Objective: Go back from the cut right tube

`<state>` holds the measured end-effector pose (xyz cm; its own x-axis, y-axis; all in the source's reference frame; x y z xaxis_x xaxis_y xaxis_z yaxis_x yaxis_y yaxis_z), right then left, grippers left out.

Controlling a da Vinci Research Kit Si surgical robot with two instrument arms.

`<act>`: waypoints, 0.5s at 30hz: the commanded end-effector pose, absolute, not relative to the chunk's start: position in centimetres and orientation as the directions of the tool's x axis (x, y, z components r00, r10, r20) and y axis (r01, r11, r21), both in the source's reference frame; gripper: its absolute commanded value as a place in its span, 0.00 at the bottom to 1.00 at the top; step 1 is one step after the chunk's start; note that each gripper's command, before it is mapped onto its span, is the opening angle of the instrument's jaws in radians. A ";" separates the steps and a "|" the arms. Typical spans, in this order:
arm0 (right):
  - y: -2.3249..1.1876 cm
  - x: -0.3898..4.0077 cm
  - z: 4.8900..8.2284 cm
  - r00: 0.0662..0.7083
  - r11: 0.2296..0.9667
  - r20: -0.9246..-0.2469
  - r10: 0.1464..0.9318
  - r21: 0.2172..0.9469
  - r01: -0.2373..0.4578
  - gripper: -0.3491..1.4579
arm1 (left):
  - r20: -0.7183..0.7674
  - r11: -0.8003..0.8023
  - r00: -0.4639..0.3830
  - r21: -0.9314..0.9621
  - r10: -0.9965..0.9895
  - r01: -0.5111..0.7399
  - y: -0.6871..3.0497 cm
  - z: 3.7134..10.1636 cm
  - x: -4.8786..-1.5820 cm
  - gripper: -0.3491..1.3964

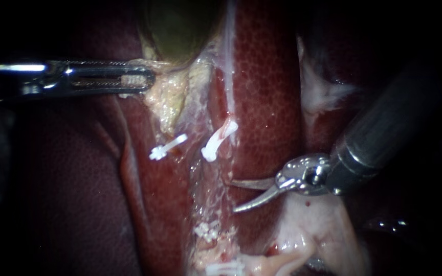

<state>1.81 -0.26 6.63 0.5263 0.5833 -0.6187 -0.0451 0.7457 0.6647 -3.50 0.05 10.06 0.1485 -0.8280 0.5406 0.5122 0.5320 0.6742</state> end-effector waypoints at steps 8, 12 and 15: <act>0.07 1.52 6.28 0.422 0.811 -0.734 0.532 0.585 -0.002 0.98 | 0.541 0.532 0.149 0.674 -0.828 0.511 0.05 10.07 -3.50 0.01; 0.23 1.44 6.02 0.398 0.827 -0.755 0.521 0.562 -0.017 0.98 | 0.541 0.532 0.148 0.674 -0.828 0.512 0.05 10.07 -3.51 0.01; 0.27 1.40 5.87 0.400 0.836 -0.760 0.512 0.548 -0.029 0.98 | 0.541 0.532 0.148 0.674 -0.828 0.512 0.04 10.07 -3.51 0.01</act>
